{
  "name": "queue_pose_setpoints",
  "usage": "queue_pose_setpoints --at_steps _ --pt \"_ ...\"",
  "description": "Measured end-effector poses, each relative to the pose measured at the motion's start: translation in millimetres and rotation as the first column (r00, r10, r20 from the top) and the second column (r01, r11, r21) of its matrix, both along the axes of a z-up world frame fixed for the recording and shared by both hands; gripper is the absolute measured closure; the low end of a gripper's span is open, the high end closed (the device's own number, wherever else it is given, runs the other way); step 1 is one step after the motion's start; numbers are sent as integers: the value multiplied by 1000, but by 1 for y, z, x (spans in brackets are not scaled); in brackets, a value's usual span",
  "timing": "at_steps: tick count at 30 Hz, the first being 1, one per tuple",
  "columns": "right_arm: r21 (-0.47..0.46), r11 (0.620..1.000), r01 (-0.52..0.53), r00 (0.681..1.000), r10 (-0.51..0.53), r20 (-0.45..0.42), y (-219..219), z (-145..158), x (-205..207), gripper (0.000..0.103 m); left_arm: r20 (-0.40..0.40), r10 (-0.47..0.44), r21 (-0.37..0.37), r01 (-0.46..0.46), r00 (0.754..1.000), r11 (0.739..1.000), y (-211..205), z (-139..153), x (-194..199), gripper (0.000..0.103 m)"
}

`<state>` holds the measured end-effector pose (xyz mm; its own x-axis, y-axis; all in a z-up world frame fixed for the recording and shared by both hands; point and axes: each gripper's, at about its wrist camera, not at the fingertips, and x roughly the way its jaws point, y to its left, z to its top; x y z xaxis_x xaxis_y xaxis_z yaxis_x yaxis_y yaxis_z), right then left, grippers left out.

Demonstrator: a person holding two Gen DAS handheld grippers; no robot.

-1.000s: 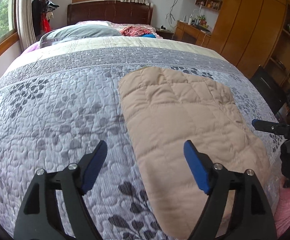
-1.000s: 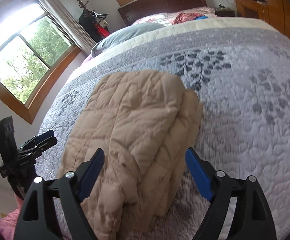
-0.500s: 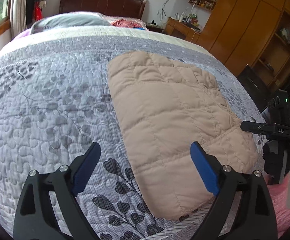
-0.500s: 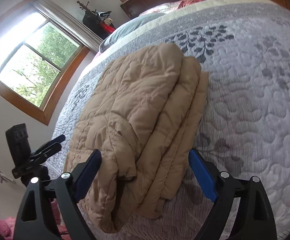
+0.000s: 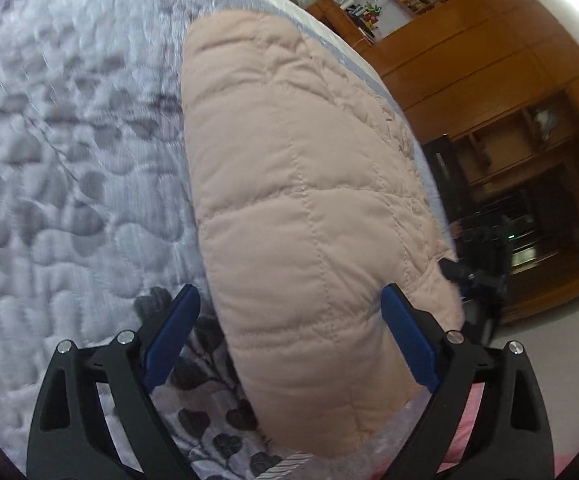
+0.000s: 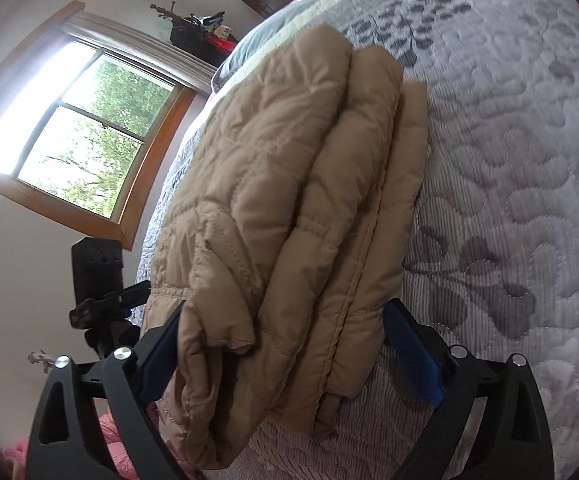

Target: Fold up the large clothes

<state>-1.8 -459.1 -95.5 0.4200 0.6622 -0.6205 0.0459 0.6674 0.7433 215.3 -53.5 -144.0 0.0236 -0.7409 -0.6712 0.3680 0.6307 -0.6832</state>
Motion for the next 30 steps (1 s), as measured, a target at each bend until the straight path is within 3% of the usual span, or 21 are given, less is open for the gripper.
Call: queue_pose_setpoints --at_steps 3,8,10,11,13,16,24,30 --pt "35 999 -10 1000 10 -8 1 -9 3 6 -39 -30 -46 28 999 999 -8 -11 5 11" --pt "45 998 -32 999 32 9 4 -16 7 6 -34 -52 -66 50 998 997 -25 -18 7 8" --pt "24 999 -43 999 42 24 11 -15 7 21 -25 -51 -66 49 998 997 -29 -18 6 12" --pt "8 999 -43 999 43 30 16 -15 8 26 -15 -50 -59 49 999 997 -31 -17 5 19" --pt "1 999 -48 997 47 54 19 -11 5 48 16 -51 -52 51 999 997 -30 -13 4 29" --pt "-42 997 -59 992 63 105 27 5 1 58 65 -39 -57 43 997 997 -31 -1 -2 39" --pt "-249 967 -59 957 126 262 63 71 21 62 192 23 -99 -4 981 995 -16 42 4 45" --pt "-336 939 -74 921 193 337 96 104 72 62 299 131 -110 -103 945 989 10 71 30 45"
